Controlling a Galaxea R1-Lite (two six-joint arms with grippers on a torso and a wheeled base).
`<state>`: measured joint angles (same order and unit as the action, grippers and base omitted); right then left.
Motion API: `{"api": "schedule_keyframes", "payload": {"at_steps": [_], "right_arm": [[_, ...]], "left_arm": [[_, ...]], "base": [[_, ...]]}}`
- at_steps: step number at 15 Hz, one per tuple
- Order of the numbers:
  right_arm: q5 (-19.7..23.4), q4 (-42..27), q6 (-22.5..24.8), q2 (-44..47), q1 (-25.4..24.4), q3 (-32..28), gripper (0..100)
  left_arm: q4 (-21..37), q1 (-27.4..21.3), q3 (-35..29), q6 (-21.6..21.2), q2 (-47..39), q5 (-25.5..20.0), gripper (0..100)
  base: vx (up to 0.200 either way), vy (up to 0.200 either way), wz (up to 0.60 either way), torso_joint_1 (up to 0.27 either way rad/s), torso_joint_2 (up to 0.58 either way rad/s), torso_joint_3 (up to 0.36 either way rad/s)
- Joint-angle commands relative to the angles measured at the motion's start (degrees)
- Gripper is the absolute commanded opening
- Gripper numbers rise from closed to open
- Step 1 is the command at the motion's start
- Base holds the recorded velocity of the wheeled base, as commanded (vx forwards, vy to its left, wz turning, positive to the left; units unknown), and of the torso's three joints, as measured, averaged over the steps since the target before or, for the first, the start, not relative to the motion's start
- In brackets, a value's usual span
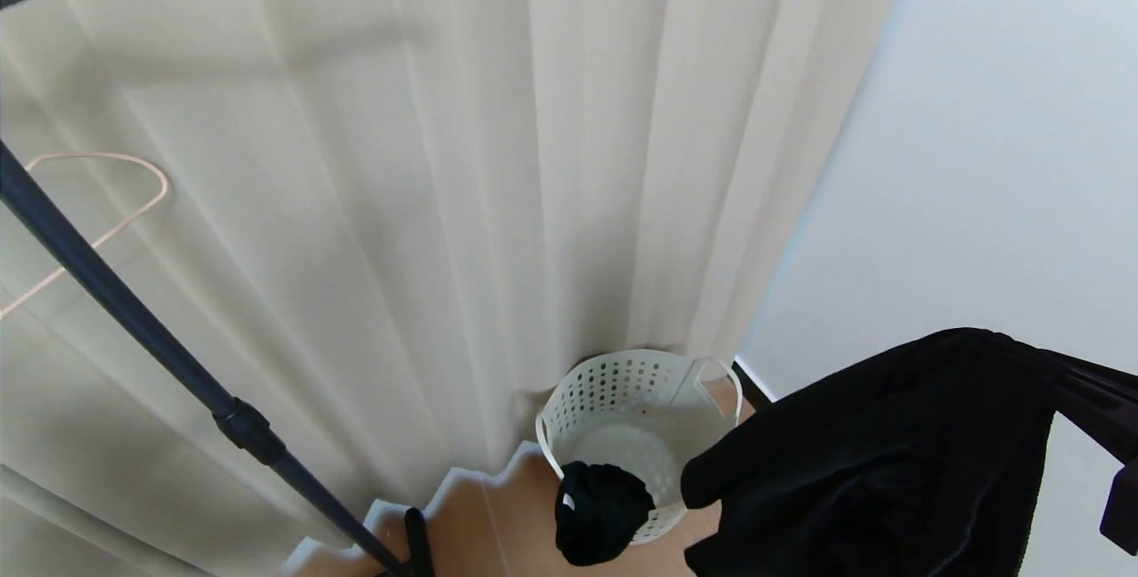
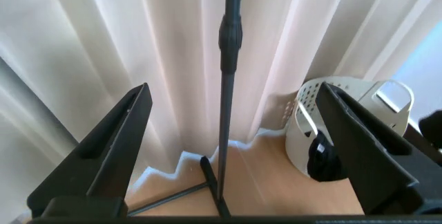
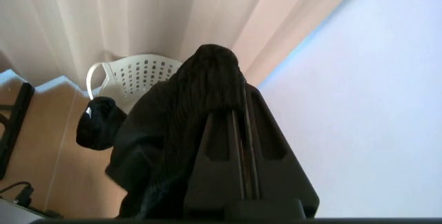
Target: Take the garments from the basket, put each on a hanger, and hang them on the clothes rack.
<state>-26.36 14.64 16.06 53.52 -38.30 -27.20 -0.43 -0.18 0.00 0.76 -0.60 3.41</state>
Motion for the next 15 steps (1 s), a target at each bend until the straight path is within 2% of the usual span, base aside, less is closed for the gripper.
{"api": "schedule_keyframes", "payload": {"at_steps": [1, 10, 15], "right_arm": [[0.0, 0.0, 0.0, 0.1, 0.0, 0.0, 0], [0.4, 0.3, -0.1, 0.1, 0.0, 0.4, 0], [0.5, 0.5, -0.1, 0.0, 0.0, 0.5, 0]], "left_arm": [[0.0, 0.0, 0.0, 0.0, -0.1, 0.0, 100], [0.0, 0.0, 0.0, 0.0, -0.1, 0.0, 100], [0.0, 0.0, 0.0, 0.0, -0.1, 0.0, 100]], "base": [[0.0, 0.0, 0.0, 0.198, -0.52, -0.212], [0.0, 0.0, 0.0, 0.233, -0.56, -0.306], [0.0, 0.0, 0.0, 0.047, -0.1, 0.11]]}}
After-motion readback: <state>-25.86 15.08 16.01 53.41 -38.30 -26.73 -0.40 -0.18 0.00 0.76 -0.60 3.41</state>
